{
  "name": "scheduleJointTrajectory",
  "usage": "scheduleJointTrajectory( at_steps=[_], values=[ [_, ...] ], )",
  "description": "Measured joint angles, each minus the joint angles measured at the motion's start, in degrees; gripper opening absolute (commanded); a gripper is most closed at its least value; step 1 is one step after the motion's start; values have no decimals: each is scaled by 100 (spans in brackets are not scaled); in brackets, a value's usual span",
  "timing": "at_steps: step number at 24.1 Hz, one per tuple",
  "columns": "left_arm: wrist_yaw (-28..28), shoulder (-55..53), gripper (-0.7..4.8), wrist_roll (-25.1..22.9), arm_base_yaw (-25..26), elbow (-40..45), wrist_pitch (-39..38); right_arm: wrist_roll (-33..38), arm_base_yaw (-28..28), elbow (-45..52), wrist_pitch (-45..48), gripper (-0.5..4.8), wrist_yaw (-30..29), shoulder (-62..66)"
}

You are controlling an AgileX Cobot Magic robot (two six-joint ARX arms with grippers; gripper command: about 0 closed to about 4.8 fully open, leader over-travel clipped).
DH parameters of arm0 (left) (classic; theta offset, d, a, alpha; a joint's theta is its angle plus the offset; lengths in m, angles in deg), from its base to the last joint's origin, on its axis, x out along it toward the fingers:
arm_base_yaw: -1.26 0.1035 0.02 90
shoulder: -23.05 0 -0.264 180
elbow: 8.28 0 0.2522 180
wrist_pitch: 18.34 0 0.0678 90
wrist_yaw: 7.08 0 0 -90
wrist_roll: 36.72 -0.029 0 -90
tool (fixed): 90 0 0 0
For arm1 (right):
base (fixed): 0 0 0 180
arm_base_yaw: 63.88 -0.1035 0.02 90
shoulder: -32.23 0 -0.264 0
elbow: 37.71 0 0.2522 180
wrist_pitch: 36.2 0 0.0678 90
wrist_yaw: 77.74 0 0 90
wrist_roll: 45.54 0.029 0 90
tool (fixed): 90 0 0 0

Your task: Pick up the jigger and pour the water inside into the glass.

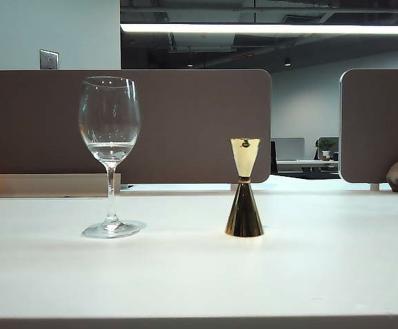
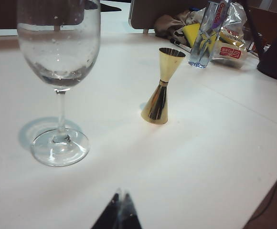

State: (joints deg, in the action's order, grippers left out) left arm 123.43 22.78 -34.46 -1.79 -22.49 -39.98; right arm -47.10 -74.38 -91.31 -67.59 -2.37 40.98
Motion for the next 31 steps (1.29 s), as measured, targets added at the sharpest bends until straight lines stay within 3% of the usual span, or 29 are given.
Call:
scheduleJointTrajectory(
  at_steps=[5,10,15,18,23,25,28,31],
  values=[
    [0,-2,-5,0,0,0,0,-254,-11,-321,-662,68,-179,1416],
    [-2,-2,-5,0,0,0,0,-492,-26,-1296,-1770,67,-431,4205],
    [-2,-2,-5,0,0,0,0,-485,-501,-1241,-1314,67,-568,5873],
    [-2,-4,-5,0,0,0,0,-490,-807,-595,-166,68,-507,6161],
    [-2,-4,-5,0,0,0,0,-490,-787,654,2114,70,-310,6155],
    [-2,-4,-5,0,0,0,0,-492,-800,1274,3123,108,-319,6157],
    [-2,-4,-5,0,0,0,0,-479,-798,1858,4430,125,-328,6249],
    [-2,-4,-5,0,0,0,0,-479,-798,1980,5034,174,-522,6616]
  ],
)
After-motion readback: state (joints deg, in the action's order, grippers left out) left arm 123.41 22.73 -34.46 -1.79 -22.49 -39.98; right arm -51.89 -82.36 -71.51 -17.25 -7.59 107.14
